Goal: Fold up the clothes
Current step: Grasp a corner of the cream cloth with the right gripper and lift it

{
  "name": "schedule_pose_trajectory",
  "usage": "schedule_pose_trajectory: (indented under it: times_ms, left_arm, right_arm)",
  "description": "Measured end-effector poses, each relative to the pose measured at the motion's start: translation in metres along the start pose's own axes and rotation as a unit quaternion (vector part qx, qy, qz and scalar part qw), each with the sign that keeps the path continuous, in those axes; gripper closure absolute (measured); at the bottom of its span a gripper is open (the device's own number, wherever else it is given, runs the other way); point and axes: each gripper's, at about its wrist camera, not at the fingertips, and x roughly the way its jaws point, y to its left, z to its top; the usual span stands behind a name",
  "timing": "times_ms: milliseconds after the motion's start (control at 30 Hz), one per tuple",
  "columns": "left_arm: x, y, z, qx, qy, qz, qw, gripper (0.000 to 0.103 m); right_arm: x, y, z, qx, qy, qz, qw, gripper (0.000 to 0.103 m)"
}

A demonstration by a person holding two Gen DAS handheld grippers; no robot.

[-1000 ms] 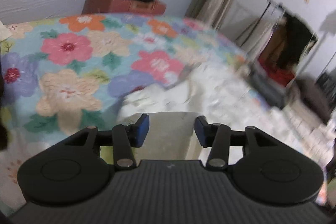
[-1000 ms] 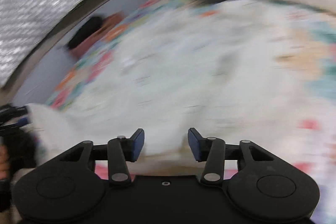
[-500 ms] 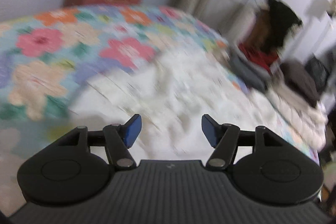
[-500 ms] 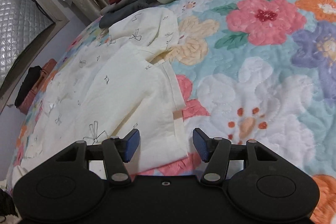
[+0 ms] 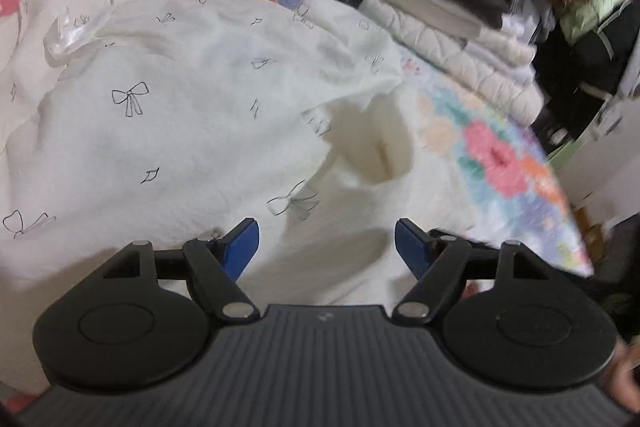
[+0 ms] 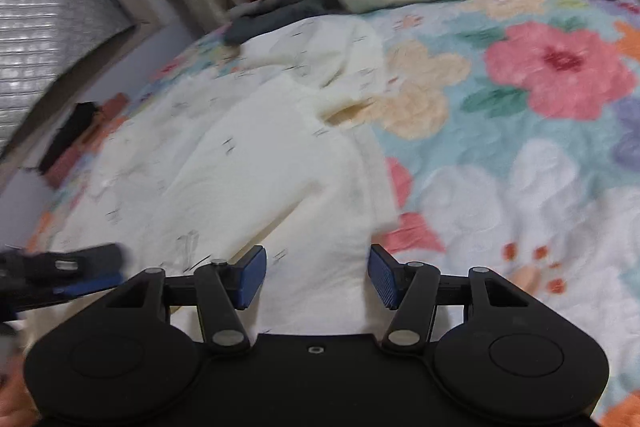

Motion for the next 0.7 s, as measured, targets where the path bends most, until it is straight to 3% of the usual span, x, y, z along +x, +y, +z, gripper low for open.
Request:
schedule_pose_trajectory:
  times_ms: [33, 367, 533, 600, 700]
  left_arm:
    - [0.001, 0.0, -0.002, -0.003, 0.002, 0.003, 1.0, 0.028]
    - [-0.013, -0.004, -0.021, -0.026, -0.003, -0.071, 0.9971, 0.028]
    - [-0.012, 0.001, -0.032, -0.064, 0.012, -0.099, 0.9929, 0.028]
    - [-0.009, 0.002, -0.035, -0.061, 0.024, -0.087, 0.994, 0.028]
    - [-0.008, -0.005, -0.037, -0.025, 0.037, -0.061, 0.9972, 0.028]
  right_arm:
    - [-0.003, 0.002, -0.003, -0.014, -0.003, 0.005, 1.0, 0.097]
    - [-0.084, 0.007, -0.032, -0.094, -0.088, 0.091, 0.987, 0.098]
    - [-0.111, 0.007, -0.062, -0.128, -0.048, 0.139, 0.981, 0.098]
    - [-0.109, 0.002, -0.072, -0.126, -0.021, 0.15, 0.98, 0.098]
    - [-0.098, -0.003, -0.079, -0.13, 0.015, 0.131, 0.983, 0.098]
